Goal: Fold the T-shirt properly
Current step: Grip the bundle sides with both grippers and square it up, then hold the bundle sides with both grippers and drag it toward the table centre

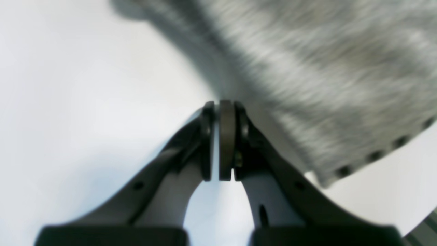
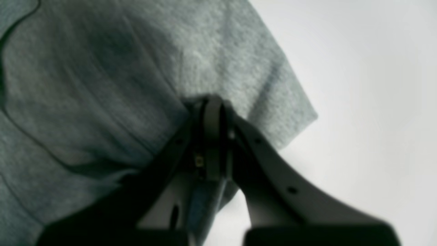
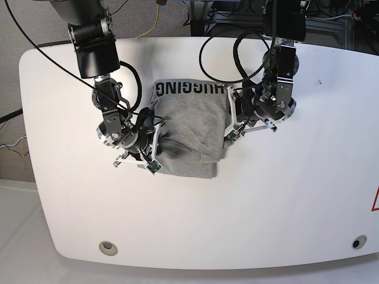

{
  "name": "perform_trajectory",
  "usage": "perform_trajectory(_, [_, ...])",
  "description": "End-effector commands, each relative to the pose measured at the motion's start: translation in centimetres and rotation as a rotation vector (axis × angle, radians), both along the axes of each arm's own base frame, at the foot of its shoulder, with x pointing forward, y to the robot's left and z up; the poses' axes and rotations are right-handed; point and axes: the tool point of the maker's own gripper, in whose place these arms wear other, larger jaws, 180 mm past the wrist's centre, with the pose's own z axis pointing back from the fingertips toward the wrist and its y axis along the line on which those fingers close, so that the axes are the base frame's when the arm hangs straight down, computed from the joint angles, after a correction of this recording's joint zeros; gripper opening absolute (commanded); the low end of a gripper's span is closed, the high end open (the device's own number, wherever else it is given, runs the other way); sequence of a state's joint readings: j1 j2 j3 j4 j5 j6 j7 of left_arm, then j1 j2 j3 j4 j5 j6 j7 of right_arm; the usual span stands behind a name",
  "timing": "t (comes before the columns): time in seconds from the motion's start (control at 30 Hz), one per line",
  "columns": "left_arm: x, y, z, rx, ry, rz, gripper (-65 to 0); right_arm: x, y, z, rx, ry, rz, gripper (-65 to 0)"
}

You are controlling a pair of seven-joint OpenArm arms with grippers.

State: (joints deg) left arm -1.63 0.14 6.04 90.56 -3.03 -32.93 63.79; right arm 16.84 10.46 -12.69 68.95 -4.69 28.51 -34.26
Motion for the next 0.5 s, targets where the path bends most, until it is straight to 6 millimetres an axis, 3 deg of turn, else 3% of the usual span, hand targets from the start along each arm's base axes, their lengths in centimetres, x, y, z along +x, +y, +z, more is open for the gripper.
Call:
perform_trajectory(0.0, [0.2,0.0,0.4,0.012,0.004,-0.002,-64.2,-0.3,-1.0,-0.6,-0.081,0.048,-0.004,-65.0])
perform_trajectory(0.27, [1.7,0.0,3.9,0.015,-0.110,-0.003,-64.2,1.4,-0.4,2.6,-0.093,-0.025,0.001,-65.0])
perform_trajectory(0.47, [2.5,0.8,5.3,0.057,-0.123,0.004,-64.2,2.8,-0.5,5.3,-0.117,-0.071,-0.003,-65.0])
